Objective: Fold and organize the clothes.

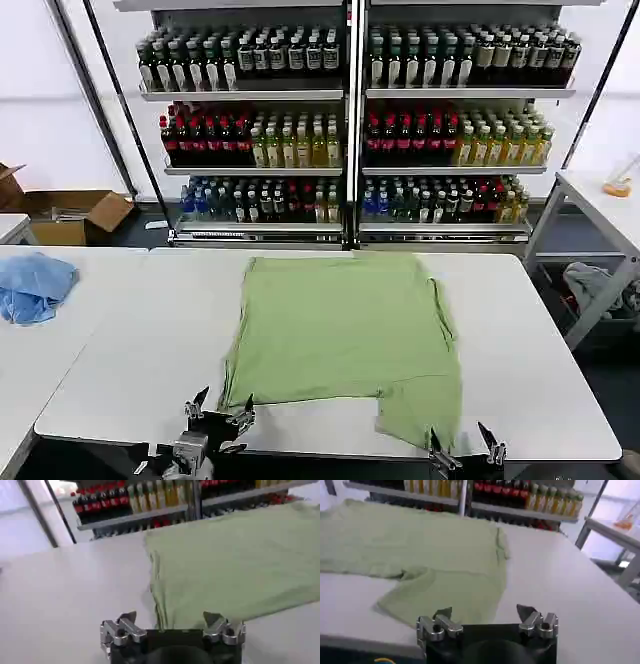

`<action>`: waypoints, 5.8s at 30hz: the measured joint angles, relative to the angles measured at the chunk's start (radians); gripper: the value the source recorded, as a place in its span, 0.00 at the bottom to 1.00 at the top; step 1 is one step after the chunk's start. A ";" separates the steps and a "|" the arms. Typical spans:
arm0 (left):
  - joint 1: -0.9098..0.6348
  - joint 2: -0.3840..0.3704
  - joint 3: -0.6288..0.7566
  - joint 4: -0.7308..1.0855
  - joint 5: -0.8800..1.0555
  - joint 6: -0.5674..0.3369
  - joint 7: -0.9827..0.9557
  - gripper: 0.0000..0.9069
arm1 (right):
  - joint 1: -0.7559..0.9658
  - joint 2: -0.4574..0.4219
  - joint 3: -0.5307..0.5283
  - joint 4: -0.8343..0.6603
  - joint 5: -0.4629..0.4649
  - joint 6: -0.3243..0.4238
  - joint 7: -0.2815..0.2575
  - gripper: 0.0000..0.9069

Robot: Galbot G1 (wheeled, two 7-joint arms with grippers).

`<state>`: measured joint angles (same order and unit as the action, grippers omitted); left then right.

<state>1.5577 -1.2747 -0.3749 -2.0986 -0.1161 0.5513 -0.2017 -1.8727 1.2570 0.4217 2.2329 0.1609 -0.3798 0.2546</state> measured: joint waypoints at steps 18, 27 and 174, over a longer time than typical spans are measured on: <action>-0.003 0.006 -0.001 0.001 -0.083 -0.013 0.028 0.03 | -0.021 -0.009 -0.007 0.019 0.052 0.011 -0.017 0.00; 0.012 0.006 -0.022 -0.024 -0.130 -0.040 0.050 0.03 | -0.043 -0.035 0.035 0.072 0.068 0.048 -0.026 0.00; -0.022 0.130 -0.107 0.019 -0.171 -0.089 0.036 0.03 | 0.480 -0.113 -0.046 -0.232 0.237 -0.110 0.033 0.00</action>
<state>1.5359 -1.1445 -0.4815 -2.0801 -0.2875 0.4625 -0.1655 -1.3925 1.1442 0.3753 2.0004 0.3981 -0.4893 0.2881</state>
